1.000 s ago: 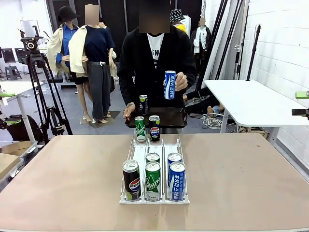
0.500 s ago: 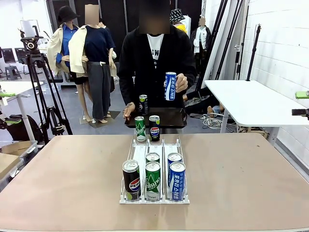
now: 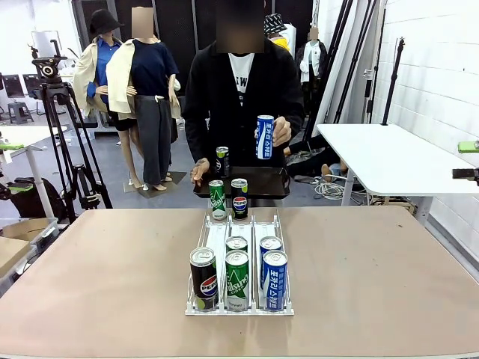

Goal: Retrieve and hand over the desired beverage to the person.
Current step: Pick up another can of the same type that the person held from the Automatic Can Dispenser.

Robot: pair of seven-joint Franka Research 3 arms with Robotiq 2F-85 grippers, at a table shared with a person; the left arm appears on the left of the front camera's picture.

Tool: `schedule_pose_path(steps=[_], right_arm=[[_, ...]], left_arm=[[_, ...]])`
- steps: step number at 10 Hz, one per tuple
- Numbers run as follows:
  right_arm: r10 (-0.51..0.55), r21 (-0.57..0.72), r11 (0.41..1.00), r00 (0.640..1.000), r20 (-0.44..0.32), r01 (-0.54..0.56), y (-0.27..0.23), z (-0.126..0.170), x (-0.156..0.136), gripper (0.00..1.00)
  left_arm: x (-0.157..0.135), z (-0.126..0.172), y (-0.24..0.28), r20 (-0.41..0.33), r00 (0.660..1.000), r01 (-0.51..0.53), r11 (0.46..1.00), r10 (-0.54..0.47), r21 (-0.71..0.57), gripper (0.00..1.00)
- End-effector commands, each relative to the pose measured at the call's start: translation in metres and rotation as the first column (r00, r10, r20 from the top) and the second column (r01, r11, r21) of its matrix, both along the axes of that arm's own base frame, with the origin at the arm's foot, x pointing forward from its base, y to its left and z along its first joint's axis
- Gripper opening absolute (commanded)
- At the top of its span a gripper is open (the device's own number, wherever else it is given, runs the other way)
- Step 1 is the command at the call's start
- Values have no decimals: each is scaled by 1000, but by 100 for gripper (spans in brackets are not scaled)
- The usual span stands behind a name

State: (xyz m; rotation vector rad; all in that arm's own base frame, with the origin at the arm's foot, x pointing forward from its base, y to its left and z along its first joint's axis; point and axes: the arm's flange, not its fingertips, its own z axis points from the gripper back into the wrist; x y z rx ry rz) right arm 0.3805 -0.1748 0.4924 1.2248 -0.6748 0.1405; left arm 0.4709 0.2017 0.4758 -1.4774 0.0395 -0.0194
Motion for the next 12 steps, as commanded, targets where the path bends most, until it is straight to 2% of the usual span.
schedule_pose_path(steps=[1, 12], right_arm=[[4, 11, 1000, 1000, 10, -4, 1, 0, -1, 100], [4, 11, 1000, 1000, 10, -4, 1, 0, -1, 100]], left_arm=[[0, 0, 1, 0, 1000, -6, 1000, 6, 7, 100], [0, 0, 1, 0, 1000, -6, 1000, 6, 7, 100]])
